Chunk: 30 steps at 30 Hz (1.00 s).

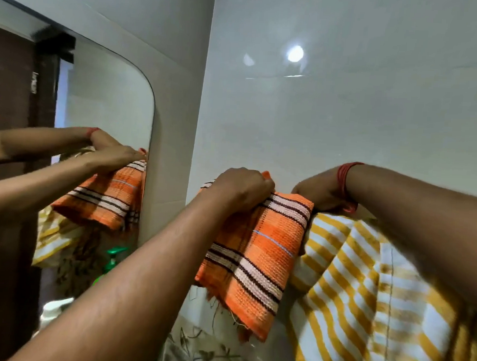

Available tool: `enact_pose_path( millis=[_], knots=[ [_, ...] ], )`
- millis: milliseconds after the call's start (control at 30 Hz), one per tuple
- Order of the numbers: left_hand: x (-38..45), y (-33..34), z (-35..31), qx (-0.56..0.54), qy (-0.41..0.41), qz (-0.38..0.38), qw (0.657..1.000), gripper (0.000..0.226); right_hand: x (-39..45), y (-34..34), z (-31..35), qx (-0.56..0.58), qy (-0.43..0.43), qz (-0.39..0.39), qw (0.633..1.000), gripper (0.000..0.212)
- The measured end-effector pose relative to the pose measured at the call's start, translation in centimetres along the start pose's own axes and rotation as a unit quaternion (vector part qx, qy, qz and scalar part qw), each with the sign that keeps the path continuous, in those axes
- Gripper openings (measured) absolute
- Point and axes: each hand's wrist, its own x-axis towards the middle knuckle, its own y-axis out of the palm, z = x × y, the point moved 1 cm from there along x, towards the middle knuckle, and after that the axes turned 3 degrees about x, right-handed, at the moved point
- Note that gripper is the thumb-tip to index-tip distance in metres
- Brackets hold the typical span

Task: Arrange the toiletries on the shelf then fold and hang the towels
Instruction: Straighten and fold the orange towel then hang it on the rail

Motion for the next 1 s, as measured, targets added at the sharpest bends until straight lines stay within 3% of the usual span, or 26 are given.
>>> enact_pose_path(
  millis=[67, 167, 200, 300, 400, 567, 700, 800, 867, 1000],
  knots=[
    [0.4, 0.0, -1.2, 0.011, -0.007, 0.026, 1.0, 0.048, -1.1, -0.1, 0.3, -0.056, 0.024, -0.017, 0.998, 0.016],
    [0.3, 0.3, -3.0, 0.027, -0.009, 0.05, 0.998, 0.057, -2.9, -1.2, 2.0, -0.096, 0.007, -0.21, 0.973, 0.026],
    [0.2, 0.2, -3.5, 0.019, -0.006, 0.049, 0.999, 0.052, -3.4, -1.4, 2.6, -0.068, 0.002, -0.236, 0.969, 0.031],
    [-0.2, -0.5, -4.3, -0.01, 0.001, 0.078, 0.997, 0.034, -4.1, 0.0, 2.9, 0.08, -0.005, -0.159, 0.984, 0.05],
    [-0.1, -1.7, -2.8, -0.029, -0.012, 0.141, 0.99, 0.029, -4.0, 2.1, 1.8, 0.081, -0.01, -0.143, 0.986, 0.074],
    [0.4, -2.8, -1.8, -0.057, -0.117, 0.272, 0.953, 0.044, -3.8, 2.1, 1.0, 0.117, -0.042, -0.111, 0.986, 0.037],
    [0.3, -3.1, -3.4, -0.034, -0.12, 0.311, 0.942, 0.036, -3.5, 1.5, -0.4, 0.135, -0.057, -0.039, 0.988, 0.023],
    [0.5, -2.7, -2.5, -0.089, -0.153, 0.313, 0.933, 0.036, -3.2, 1.1, -1.4, 0.159, -0.05, 0.013, 0.986, 0.029],
    [0.7, -2.2, -2.0, -0.109, -0.124, 0.303, 0.939, 0.035, -2.8, 1.0, -1.8, 0.159, -0.049, 0.023, 0.986, 0.031],
    [0.3, -1.6, -0.9, -0.068, 0.046, 0.092, 0.992, 0.045, -1.8, 1.2, -1.6, 0.163, -0.043, 0.029, 0.985, 0.026]
  ],
)
